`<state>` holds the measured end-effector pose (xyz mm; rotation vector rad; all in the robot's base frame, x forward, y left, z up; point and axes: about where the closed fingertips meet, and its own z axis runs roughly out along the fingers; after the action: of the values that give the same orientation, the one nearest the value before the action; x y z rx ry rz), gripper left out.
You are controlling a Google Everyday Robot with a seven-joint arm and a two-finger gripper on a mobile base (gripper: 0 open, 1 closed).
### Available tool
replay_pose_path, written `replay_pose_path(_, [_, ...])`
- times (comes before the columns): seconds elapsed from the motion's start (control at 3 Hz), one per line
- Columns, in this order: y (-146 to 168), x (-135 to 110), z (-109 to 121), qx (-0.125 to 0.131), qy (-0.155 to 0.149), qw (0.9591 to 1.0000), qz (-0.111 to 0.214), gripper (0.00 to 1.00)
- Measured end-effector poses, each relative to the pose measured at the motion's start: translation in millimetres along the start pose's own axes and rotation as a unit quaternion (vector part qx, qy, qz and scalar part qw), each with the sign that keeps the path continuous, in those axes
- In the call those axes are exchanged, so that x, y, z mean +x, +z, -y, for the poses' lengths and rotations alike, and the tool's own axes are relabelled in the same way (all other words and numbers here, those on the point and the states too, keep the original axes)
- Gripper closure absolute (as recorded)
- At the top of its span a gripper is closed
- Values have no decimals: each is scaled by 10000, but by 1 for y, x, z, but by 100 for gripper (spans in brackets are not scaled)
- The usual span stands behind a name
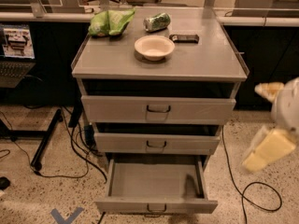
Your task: Close bottom drawer
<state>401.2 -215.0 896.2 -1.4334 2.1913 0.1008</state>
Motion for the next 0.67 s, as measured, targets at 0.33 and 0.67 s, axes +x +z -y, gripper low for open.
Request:
replay_pose_path(0.33, [66, 45, -22, -153, 643, 9974, 271, 0])
replay_pose_path(0.67, [146, 88, -13, -28, 1233, 9913, 460, 3])
